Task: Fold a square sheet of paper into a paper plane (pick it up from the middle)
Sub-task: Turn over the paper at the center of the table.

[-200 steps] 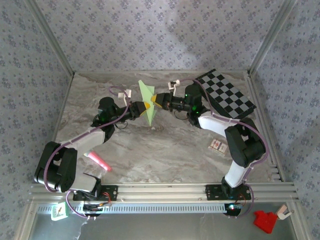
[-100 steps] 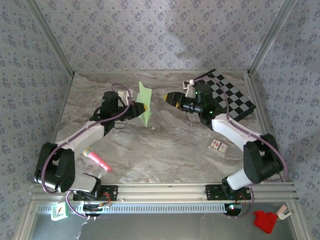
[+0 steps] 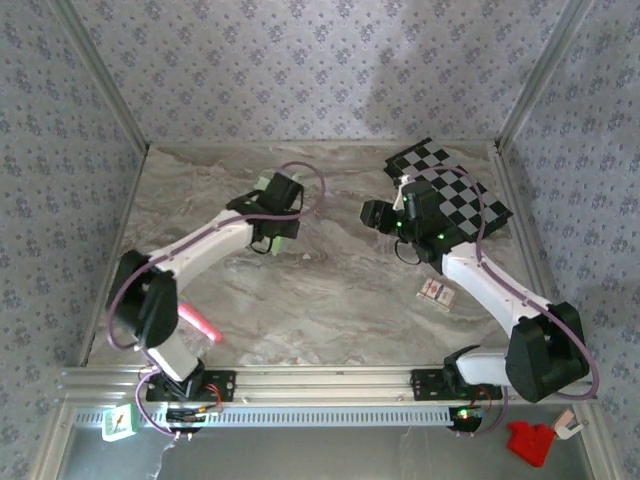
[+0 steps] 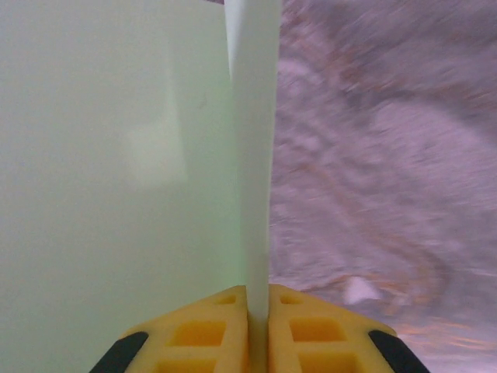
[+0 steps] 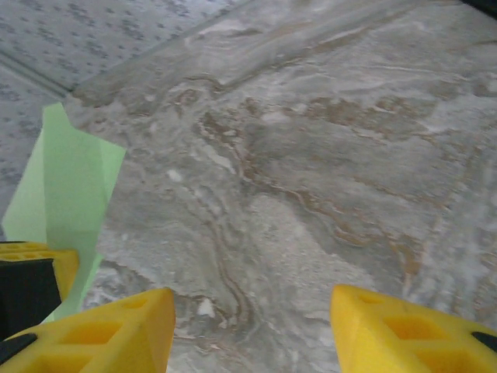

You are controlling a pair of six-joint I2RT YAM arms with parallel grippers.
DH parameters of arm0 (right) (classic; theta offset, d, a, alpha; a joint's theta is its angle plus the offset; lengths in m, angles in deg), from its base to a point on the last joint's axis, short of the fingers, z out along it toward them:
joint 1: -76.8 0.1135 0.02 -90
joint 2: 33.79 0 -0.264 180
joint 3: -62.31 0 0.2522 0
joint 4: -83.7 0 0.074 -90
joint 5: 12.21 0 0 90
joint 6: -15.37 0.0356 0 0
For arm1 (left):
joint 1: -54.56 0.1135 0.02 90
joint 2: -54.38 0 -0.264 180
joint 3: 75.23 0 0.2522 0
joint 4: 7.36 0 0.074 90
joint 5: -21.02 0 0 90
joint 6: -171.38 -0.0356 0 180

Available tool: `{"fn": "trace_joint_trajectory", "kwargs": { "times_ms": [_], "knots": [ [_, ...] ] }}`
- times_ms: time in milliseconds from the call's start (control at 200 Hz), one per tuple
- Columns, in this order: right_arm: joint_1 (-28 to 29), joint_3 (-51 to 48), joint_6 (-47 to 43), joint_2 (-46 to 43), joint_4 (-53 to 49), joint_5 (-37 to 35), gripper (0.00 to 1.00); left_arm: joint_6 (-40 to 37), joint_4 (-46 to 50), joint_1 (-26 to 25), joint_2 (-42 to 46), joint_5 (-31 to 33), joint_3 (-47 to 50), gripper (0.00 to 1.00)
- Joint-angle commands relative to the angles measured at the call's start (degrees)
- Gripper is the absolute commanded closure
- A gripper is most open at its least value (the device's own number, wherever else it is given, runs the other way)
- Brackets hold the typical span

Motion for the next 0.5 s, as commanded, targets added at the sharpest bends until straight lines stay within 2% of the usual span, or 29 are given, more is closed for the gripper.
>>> {"fn": "trace_joint_trajectory", "kwargs": {
  "times_ms": [0,275,495],
  "knots": [
    [-0.87,-1.37,-0.66,-1.52,-2.79,-3.08,0.43,-2.71,10.2,-1.46,-5.42,16.95,-4.04,0.87],
    [-2.97,-3.86,1.11,-2.74,-3.18,-3.47,0.43,-1.9,15.07,-4.88,-19.52,27.25,-10.58,0.87],
    [-3.97,-4.94,1.88,-2.95,-3.4,-3.13,0.43,0.83,16.56,-6.7,-26.15,28.0,-13.24,0.86]
  ]
}}
